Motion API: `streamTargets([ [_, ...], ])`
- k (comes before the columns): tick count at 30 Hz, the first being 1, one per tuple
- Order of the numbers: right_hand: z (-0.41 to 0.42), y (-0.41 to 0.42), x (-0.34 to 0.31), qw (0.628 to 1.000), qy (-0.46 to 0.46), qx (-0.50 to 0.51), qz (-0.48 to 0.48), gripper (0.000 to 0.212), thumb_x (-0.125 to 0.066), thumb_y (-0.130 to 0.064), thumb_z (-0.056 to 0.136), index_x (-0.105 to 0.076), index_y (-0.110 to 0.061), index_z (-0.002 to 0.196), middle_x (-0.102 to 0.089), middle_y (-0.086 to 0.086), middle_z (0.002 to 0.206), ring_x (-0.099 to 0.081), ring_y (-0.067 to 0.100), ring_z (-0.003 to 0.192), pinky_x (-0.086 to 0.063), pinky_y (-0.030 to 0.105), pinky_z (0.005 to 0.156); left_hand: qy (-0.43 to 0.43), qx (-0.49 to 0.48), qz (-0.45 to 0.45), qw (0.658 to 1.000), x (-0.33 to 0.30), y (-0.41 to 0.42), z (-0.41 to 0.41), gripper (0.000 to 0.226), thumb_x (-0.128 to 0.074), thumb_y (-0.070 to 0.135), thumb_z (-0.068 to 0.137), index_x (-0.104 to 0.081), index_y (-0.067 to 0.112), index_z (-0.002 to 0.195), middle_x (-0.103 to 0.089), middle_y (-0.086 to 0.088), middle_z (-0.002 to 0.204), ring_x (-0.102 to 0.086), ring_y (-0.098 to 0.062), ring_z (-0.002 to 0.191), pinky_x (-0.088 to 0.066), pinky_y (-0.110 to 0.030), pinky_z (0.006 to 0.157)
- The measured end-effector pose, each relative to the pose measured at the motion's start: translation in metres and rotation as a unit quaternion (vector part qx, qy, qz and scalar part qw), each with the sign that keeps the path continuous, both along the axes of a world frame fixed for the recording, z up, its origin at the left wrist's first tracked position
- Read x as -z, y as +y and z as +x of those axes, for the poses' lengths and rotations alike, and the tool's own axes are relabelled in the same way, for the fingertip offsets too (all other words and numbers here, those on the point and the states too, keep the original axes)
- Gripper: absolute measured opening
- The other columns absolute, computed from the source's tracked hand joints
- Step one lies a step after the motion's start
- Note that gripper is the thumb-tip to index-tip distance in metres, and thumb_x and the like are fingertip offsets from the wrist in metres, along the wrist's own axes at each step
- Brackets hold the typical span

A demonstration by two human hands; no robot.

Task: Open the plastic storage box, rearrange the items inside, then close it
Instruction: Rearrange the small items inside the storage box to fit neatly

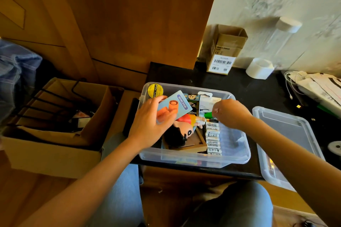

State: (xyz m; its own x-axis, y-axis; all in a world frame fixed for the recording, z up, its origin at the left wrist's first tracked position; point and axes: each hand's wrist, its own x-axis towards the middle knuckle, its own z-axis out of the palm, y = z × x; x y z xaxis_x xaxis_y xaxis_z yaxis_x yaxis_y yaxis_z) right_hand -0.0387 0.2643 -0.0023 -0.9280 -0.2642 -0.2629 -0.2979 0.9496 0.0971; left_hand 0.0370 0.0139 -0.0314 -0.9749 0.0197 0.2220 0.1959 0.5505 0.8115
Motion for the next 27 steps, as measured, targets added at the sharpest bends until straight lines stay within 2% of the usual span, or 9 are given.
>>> streamTargets([
  [3,0.009,0.009,-0.011,0.996,0.017,0.027,-0.082,0.027,-0.050,-0.018,0.094,-0.062,-0.016,0.118,-0.063,0.004,0.121,-0.062,0.021,0.100,-0.052,0.028,0.085,-0.001,0.024,-0.037,0.999,-0.001,0.000,0.001,0.086,-0.067,0.063,0.070,-0.032,0.027,0.139,-0.043,0.004,0.134,-0.044,-0.010,0.121,-0.051,-0.032,0.091],
  [5,0.013,0.013,-0.013,0.982,0.045,0.075,-0.166,0.023,-0.050,-0.017,0.094,-0.066,-0.015,0.110,-0.066,0.005,0.114,-0.063,0.019,0.093,-0.049,0.022,0.077,0.019,0.018,-0.058,0.998,0.000,0.000,0.001,0.086,-0.072,0.056,0.070,-0.032,0.025,0.140,-0.043,0.004,0.134,-0.043,-0.010,0.121,-0.049,-0.030,0.092],
  [9,0.017,0.014,-0.014,0.963,0.064,0.107,-0.241,0.020,-0.053,-0.016,0.093,-0.068,-0.015,0.105,-0.069,0.004,0.106,-0.059,0.013,0.084,-0.044,0.020,0.071,0.018,-0.012,0.002,1.000,0.003,-0.001,0.000,0.074,-0.078,0.037,0.074,-0.039,0.023,0.135,-0.048,0.006,0.128,-0.050,-0.012,0.115,-0.052,-0.030,0.087],
  [11,0.020,0.012,-0.010,0.960,0.048,0.110,-0.252,0.018,-0.055,-0.016,0.092,-0.068,-0.016,0.104,-0.069,0.004,0.106,-0.063,0.016,0.087,-0.047,0.021,0.072,0.014,-0.021,0.035,0.999,0.002,-0.002,0.001,0.071,-0.077,0.037,0.074,-0.039,0.023,0.133,-0.050,0.007,0.127,-0.052,-0.007,0.113,-0.052,-0.026,0.085],
  [13,0.022,0.010,-0.007,0.958,0.034,0.118,-0.260,0.018,-0.055,-0.018,0.092,-0.068,-0.016,0.105,-0.068,0.005,0.109,-0.064,0.021,0.092,-0.053,0.025,0.075,0.010,-0.015,0.093,0.996,-0.003,-0.002,0.005,0.067,-0.074,0.044,0.075,-0.038,0.029,0.130,-0.051,0.016,0.122,-0.053,0.004,0.110,-0.051,-0.013,0.078],
  [15,0.024,0.008,-0.006,0.954,0.025,0.128,-0.268,0.019,-0.054,-0.019,0.092,-0.068,-0.015,0.105,-0.068,0.006,0.105,-0.065,0.021,0.086,-0.056,0.028,0.076,0.005,-0.002,0.153,0.988,-0.008,-0.001,0.008,0.066,-0.068,0.051,0.073,-0.037,0.032,0.128,-0.052,0.023,0.117,-0.054,0.011,0.106,-0.049,-0.007,0.072],
  [19,0.026,0.003,-0.005,0.945,-0.026,0.139,-0.294,0.019,-0.053,-0.019,0.093,-0.068,-0.011,0.101,-0.070,0.006,0.092,-0.065,0.016,0.073,-0.057,0.028,0.072,0.017,-0.009,0.190,0.982,-0.008,-0.001,0.008,0.065,-0.062,0.044,0.078,-0.036,0.024,0.134,-0.053,0.022,0.121,-0.056,0.011,0.107,-0.050,-0.009,0.070],
  [24,0.034,-0.015,-0.002,0.934,-0.103,0.094,-0.330,0.020,-0.056,-0.024,0.091,-0.067,-0.008,0.097,-0.068,0.009,0.095,-0.064,0.020,0.080,-0.054,0.027,0.076,0.022,-0.019,0.200,0.979,-0.006,-0.001,0.008,0.054,-0.053,0.048,0.085,-0.039,0.027,0.132,-0.056,0.010,0.121,-0.057,0.007,0.105,-0.050,-0.009,0.066],
  [27,0.034,-0.024,0.000,0.950,-0.112,0.069,-0.283,0.025,-0.059,-0.031,0.089,-0.068,-0.008,0.094,-0.067,0.013,0.094,-0.056,0.017,0.078,-0.049,0.027,0.076,0.027,-0.030,0.183,0.982,-0.004,-0.002,0.006,0.047,-0.049,0.044,0.088,-0.037,0.032,0.131,-0.052,0.004,0.129,-0.055,-0.004,0.113,-0.052,-0.012,0.071],
])
